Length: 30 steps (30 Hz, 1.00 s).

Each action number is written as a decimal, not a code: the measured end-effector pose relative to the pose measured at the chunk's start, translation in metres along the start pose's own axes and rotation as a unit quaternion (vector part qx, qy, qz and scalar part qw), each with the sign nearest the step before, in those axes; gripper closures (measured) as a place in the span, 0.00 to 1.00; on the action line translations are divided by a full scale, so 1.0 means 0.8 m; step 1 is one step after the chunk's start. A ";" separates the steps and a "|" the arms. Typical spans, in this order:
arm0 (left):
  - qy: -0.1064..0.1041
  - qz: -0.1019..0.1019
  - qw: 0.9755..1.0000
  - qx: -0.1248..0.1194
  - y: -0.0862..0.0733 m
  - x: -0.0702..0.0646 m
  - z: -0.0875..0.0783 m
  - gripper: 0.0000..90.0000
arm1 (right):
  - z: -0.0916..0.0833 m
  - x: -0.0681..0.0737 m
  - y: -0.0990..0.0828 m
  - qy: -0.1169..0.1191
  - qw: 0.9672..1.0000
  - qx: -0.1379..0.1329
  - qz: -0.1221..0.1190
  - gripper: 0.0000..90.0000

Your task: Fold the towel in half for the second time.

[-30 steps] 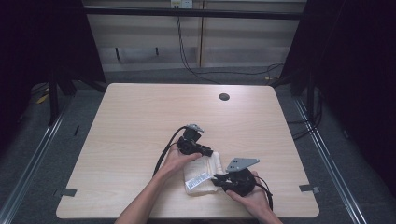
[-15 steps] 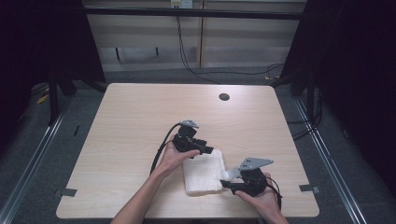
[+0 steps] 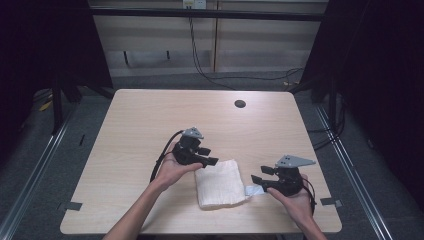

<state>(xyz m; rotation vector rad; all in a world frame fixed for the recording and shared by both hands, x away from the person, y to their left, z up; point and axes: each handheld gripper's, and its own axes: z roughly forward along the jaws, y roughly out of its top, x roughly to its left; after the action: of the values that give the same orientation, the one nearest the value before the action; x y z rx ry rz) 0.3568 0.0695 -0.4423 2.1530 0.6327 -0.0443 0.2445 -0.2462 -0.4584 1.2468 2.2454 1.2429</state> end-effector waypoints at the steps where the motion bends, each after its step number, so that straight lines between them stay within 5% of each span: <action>1: 0.004 -0.002 1.000 -0.001 -0.003 -0.001 -0.007 0.51 | -0.004 -0.003 0.001 -0.001 1.000 -0.006 0.006 0.51; 15: 0.047 -0.019 0.999 -0.013 -0.073 -0.001 -0.094 0.39 | -0.040 -0.012 -0.009 -0.001 0.999 -0.034 0.004 0.49; 17: 0.076 -0.023 0.997 -0.025 -0.091 -0.002 -0.113 0.39 | -0.046 -0.015 -0.008 -0.008 0.999 -0.040 0.007 0.49; 23: 0.104 -0.041 0.993 -0.049 -0.124 0.000 -0.143 0.39 | -0.056 -0.027 -0.013 -0.021 0.998 -0.051 0.017 0.48; 27: 0.103 -0.052 0.992 -0.046 -0.139 -0.002 -0.161 0.39 | -0.058 -0.032 -0.019 -0.026 0.998 -0.053 0.023 0.47; 30: 0.126 -0.045 0.991 -0.028 -0.155 -0.011 -0.176 0.37 | -0.061 -0.034 -0.025 -0.028 0.998 -0.052 0.023 0.45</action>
<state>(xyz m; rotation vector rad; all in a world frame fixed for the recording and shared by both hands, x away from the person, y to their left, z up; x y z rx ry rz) 0.2659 0.2342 -0.4442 2.0908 0.8657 0.1970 0.2200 -0.2999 -0.4498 1.2847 2.0975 1.3068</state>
